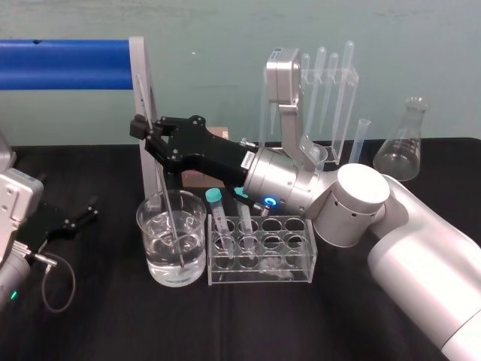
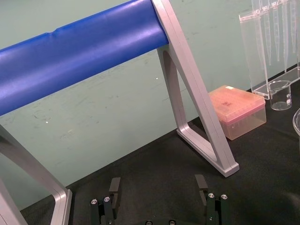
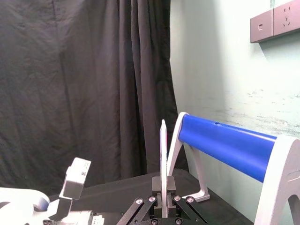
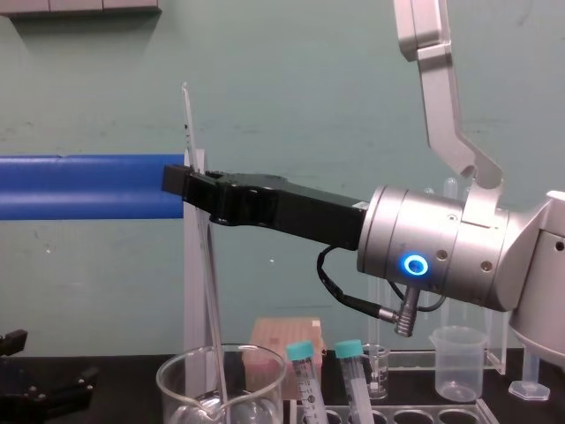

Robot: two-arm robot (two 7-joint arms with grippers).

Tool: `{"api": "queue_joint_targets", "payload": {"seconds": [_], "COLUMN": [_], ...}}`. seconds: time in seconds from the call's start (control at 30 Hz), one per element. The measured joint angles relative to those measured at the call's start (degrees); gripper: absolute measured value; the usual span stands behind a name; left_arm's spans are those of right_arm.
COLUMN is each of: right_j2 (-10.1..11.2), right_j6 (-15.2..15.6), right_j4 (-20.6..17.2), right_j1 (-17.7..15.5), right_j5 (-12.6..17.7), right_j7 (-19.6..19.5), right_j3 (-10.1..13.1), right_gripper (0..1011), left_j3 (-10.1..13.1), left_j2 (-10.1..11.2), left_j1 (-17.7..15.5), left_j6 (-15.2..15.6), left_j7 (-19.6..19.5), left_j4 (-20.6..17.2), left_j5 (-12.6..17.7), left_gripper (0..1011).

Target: Hold the thermometer with one hand and immerse one end into the beaker, then reinsert it into the test tube rack.

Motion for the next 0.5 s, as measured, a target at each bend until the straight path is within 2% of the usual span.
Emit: {"api": "queue_joint_targets", "payload": {"seconds": [0.5], "right_j2": [-0.1], "right_j6": [0.0], "right_j4": [-0.1], "right_j1": [-0.1], "right_j5": [-0.5], "right_j7": [-0.9], "right_j3": [0.3], "right_gripper": [58], "left_j3": [0.0], "left_j2": [0.0], "left_j1": [0.0], "left_j6": [0.0], "left_j7": [0.0], "left_j4": [0.0], "left_j5": [0.0], "left_gripper": [1008]}}
